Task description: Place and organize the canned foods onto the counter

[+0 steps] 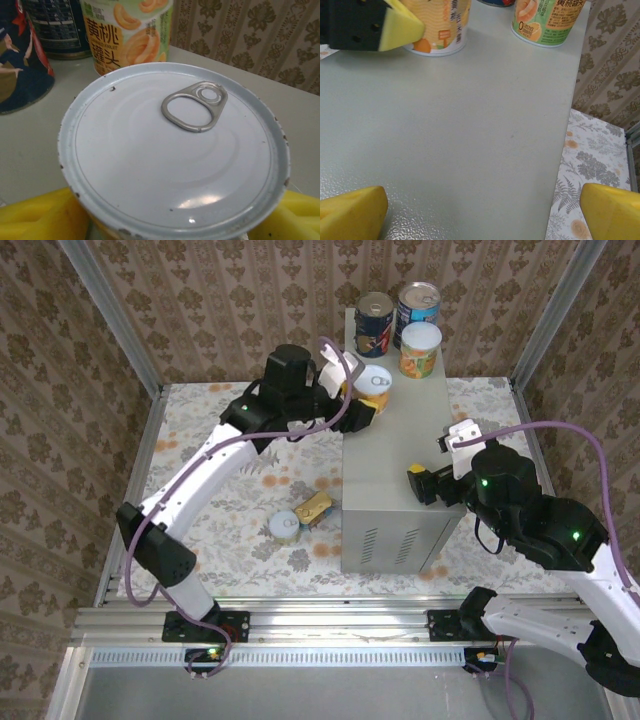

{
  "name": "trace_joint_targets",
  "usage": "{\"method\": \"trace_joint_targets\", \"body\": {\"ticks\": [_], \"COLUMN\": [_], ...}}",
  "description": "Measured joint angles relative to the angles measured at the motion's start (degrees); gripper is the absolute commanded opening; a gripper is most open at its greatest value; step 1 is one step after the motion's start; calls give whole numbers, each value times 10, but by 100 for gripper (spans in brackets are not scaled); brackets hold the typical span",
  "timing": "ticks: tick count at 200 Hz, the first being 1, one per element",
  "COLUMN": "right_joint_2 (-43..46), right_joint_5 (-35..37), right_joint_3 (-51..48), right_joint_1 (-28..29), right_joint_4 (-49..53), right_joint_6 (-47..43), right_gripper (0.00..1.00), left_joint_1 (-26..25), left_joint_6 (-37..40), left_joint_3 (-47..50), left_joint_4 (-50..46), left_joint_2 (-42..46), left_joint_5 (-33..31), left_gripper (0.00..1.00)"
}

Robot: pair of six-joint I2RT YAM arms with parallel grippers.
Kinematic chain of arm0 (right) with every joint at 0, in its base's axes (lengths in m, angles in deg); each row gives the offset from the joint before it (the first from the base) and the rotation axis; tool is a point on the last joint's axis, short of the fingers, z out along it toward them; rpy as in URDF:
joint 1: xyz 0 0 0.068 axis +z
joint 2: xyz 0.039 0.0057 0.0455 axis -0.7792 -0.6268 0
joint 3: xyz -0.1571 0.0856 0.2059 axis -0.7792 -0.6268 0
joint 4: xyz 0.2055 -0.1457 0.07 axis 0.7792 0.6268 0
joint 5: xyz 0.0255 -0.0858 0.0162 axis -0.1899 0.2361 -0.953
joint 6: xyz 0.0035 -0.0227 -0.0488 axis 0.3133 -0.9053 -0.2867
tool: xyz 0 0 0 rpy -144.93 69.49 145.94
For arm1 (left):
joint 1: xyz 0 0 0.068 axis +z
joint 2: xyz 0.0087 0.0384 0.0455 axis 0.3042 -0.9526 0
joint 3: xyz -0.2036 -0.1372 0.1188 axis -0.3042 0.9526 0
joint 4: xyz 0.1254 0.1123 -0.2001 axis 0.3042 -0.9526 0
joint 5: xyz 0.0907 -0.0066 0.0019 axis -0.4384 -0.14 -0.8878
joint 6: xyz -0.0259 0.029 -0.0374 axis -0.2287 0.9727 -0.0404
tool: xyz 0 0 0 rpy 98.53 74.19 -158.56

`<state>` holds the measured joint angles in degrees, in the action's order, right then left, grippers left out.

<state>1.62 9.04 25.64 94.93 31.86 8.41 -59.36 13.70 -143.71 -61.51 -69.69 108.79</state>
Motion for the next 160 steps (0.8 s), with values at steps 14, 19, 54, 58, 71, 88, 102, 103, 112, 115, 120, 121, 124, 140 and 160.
{"method": "trace_joint_targets", "body": {"ticks": [14,19,54,58,71,88,102,103,112,115,120,121,124,140,160], "right_joint_2": [2,3,10,10,13,14,16,16,16,17,17,17,17,18,18], "right_joint_5": [0,0,0,0,2,2,2,2,2,2,2,2,2,3,4], "right_joint_3": [0,0,0,0,0,0,0,0,0,0,0,0,0,0,0], "right_joint_1": [0,0,0,0,0,-1,-1,-1,-1,-1,-1,-1,-1,-1,-1], "right_joint_4": [0,0,0,1,1,1,1,1,2,2,3,3,3,3,3], "right_joint_6": [0,0,0,0,1,2,3,3,3,3,3,3,3,5,7], "right_gripper": [100,100,100,100,100,100,100,100,100,100,100,100,100,100,100], "left_joint_1": [2,3,9,9,9,9,9,9,9,9,9,9,9,9,9], "left_joint_6": [0,0,-4,-4,-7,-8,-9,-9,-10,-10,-10,-10,-10,-10,-12], "left_joint_3": [-12,-15,-28,-29,-35,-42,-46,-46,-48,-48,-48,-48,-49,-51,-58], "left_joint_4": [9,13,39,42,43,50,55,55,57,57,59,59,60,69,80], "left_joint_2": [-14,-19,-41,-44,-53,-65,-70,-70,-72,-72,-73,-73,-74,-80,-90], "left_joint_5": [-5,-7,-12,-12,-14,-15,-16,-16,-18,-18,-18,-18,-18,-20,-22], "left_gripper": [75,74,80,82,87,90,90,90,90,89,89,89,88,84,81]}}
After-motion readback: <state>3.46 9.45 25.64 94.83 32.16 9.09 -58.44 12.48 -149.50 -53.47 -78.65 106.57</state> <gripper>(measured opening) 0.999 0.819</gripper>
